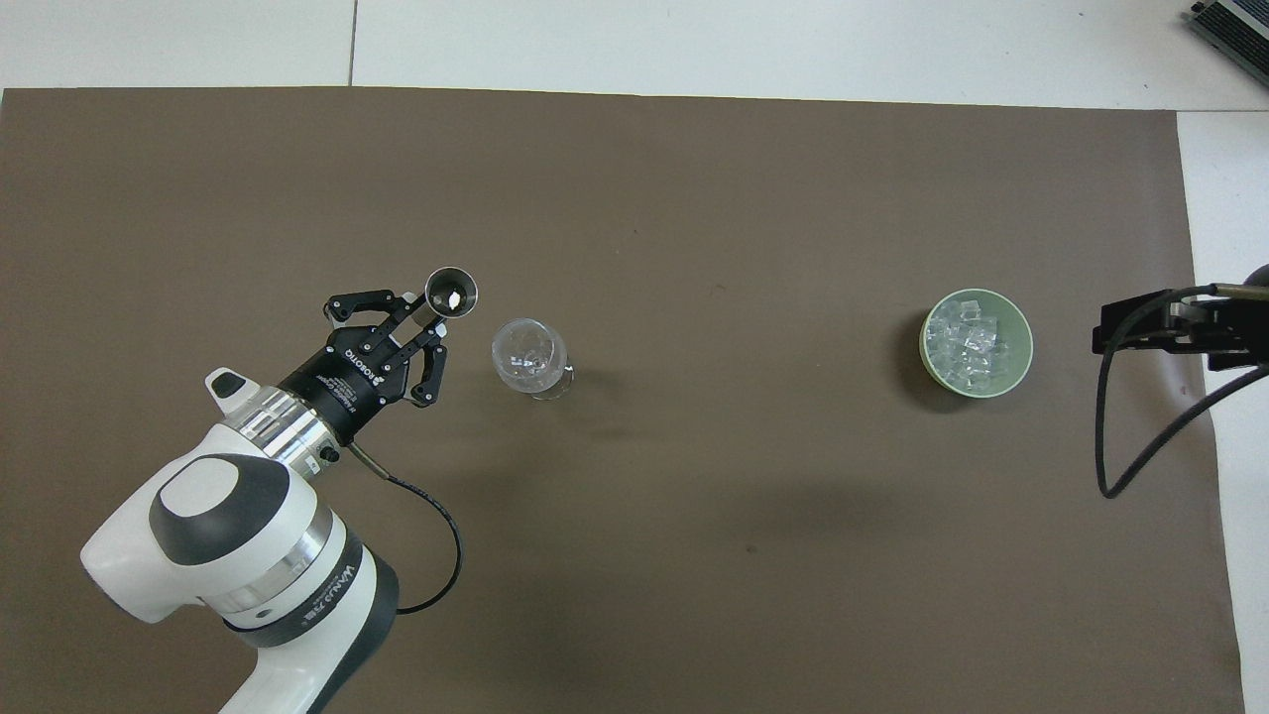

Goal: Pour wine and add ice with both arms
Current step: 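Lift the jigger with the left gripper and carry it to the glass, then tilt the jigger over the clear wine glass with the left gripper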

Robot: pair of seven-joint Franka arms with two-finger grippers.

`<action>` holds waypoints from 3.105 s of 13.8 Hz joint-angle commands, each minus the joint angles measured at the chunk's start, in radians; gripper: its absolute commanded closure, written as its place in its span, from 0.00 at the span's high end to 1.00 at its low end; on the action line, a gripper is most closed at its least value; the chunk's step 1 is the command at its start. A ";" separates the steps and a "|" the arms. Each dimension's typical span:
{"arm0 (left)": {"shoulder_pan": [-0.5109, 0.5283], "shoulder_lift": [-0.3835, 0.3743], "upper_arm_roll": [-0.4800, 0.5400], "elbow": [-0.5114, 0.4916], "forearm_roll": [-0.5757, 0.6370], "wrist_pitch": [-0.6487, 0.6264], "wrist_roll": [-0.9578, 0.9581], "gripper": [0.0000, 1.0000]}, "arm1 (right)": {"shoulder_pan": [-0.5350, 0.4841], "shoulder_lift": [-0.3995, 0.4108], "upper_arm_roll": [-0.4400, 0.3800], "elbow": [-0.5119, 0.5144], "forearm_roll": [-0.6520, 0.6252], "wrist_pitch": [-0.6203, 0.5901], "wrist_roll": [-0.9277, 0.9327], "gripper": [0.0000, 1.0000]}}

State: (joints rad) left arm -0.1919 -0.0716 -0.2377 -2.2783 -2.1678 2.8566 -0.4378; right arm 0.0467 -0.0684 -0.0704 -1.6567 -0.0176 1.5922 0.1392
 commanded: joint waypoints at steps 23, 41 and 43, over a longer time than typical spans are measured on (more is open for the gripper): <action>-0.040 -0.028 -0.040 0.013 -0.013 0.121 0.432 0.00 | -0.007 -0.019 0.004 -0.020 0.008 -0.005 -0.030 1.00; -0.041 -0.016 -0.086 0.052 -0.006 0.242 0.614 0.00 | -0.007 -0.019 0.004 -0.018 0.008 -0.005 -0.030 1.00; -0.043 -0.014 -0.091 0.059 -0.006 0.253 0.625 0.00 | -0.007 -0.019 0.004 -0.020 0.008 -0.005 -0.030 1.00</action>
State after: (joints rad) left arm -0.2173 -0.0860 -0.3302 -2.2404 -2.1666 3.0705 0.1617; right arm 0.0467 -0.0684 -0.0704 -1.6568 -0.0176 1.5922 0.1392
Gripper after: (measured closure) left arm 0.789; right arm 0.000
